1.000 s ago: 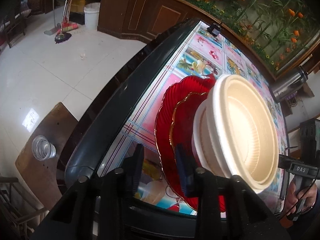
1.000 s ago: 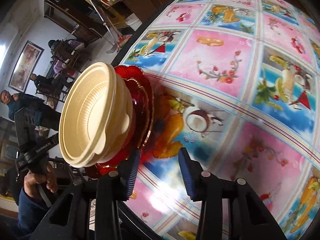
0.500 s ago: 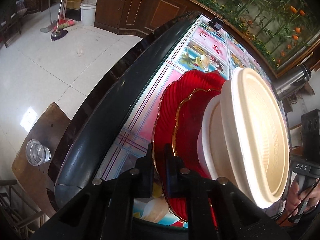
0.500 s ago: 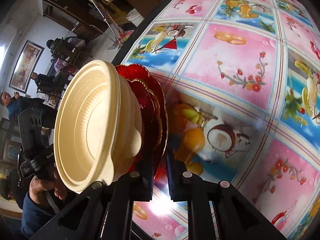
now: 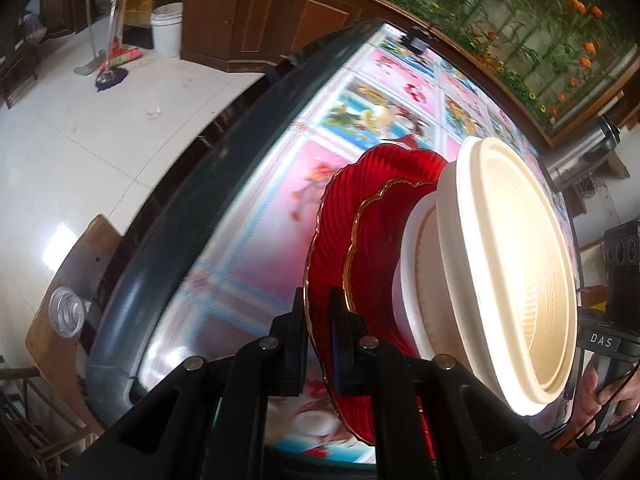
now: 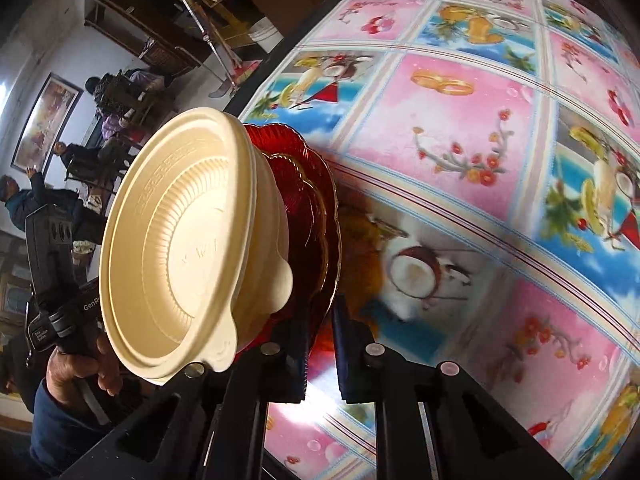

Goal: Organize plates and bowls
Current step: 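Lift the stack with the left gripper and carry it across the table, then lower the stack onto the tablecloth and open the left gripper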

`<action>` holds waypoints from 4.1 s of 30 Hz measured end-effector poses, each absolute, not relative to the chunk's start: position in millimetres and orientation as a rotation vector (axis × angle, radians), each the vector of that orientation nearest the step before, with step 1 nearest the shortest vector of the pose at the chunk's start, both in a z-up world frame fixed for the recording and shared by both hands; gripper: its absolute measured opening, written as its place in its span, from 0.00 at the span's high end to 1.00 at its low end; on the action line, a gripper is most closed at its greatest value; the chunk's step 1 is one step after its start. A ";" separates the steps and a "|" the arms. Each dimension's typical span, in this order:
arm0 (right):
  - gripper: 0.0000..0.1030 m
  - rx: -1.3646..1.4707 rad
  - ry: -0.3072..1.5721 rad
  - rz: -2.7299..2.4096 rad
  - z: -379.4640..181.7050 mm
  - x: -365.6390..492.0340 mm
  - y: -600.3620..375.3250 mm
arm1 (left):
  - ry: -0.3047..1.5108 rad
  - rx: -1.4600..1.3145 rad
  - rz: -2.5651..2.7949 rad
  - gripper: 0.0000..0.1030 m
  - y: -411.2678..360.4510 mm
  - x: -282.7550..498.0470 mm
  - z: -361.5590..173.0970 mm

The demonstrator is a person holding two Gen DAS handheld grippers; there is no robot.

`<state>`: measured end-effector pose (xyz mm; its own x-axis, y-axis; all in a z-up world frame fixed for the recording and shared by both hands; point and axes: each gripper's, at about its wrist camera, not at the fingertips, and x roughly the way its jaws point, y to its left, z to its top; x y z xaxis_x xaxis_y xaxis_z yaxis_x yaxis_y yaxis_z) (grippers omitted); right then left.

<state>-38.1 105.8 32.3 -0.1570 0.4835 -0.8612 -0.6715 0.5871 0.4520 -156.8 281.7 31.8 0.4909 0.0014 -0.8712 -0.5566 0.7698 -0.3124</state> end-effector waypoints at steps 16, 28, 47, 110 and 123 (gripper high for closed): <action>0.88 0.007 1.338 0.725 39.9 44.8 -29.2 | 1.099 -0.458 0.127 0.93 165.3 -7.5 24.1; 0.88 0.048 1.307 0.596 41.1 82.7 -78.2 | 1.111 -0.400 0.075 0.91 128.6 33.9 17.8; 0.88 0.064 1.335 0.607 37.6 69.8 -75.5 | 1.111 -0.381 0.091 0.91 126.1 6.0 19.5; 0.24 0.024 0.811 0.575 114.1 -46.8 -124.9 | 0.675 -0.280 0.202 0.11 127.0 -148.7 72.4; 0.17 0.032 0.674 0.587 97.5 -70.7 -132.6 | 0.583 -0.242 0.232 0.06 123.0 -154.9 62.4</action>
<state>-70.7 -132.6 97.5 0.6263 0.5220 -0.5790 -0.5017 0.8384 0.2132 -154.9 123.0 62.4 0.8103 0.1470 -0.5672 -0.2830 0.9458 -0.1592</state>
